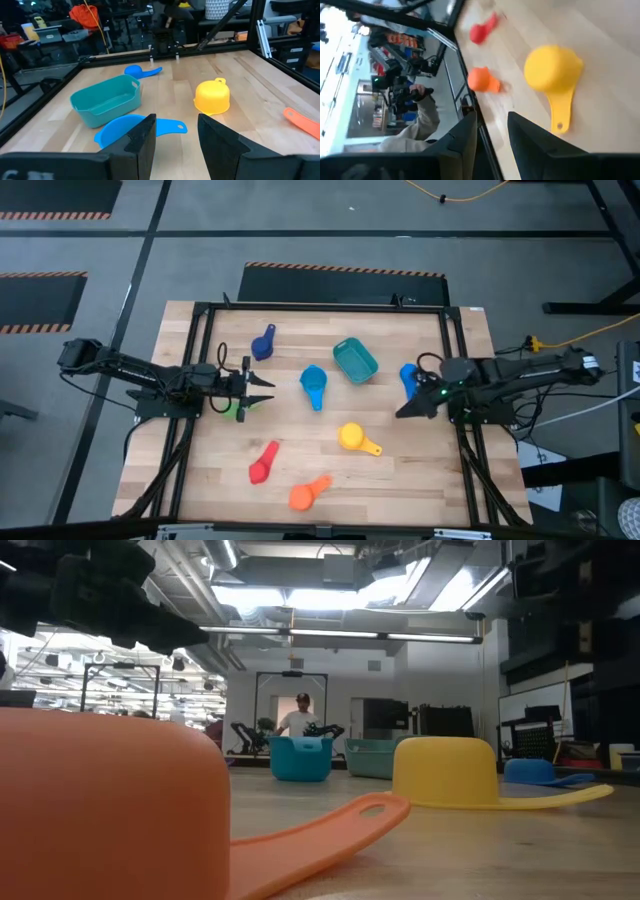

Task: Nest measuring cups in basket
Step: Stack the yellow measuring cup on top of the light blue measuring cup

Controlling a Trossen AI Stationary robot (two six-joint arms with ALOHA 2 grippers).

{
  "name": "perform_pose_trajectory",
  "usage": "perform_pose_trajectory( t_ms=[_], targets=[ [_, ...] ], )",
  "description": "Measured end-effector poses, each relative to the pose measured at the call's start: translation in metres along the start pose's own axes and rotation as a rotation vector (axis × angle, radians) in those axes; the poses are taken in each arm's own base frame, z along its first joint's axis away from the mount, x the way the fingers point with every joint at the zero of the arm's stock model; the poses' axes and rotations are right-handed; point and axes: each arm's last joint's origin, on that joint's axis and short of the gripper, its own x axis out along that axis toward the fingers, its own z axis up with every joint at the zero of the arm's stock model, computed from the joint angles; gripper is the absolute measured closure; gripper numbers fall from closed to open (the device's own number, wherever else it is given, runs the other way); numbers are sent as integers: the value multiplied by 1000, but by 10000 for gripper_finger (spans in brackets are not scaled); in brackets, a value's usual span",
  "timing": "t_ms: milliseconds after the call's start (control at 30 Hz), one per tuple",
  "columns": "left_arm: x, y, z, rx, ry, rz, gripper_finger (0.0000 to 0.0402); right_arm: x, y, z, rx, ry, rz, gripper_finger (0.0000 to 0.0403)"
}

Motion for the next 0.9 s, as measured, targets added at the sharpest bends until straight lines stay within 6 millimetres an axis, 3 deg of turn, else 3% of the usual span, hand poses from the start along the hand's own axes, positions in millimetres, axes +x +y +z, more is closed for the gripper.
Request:
perform_pose_trajectory(
  t_ms=[300,633,900],
  targets=[
    [0,0,0,5,0,0,263,29,-7,-12,244,125,-132,288],
    [0,0,0,6,2,0,263,67,-11,-29,391,217,-213,288],
    [0,0,0,7,2,0,263,86,-23,-41,453,265,-327,288]
  ],
)
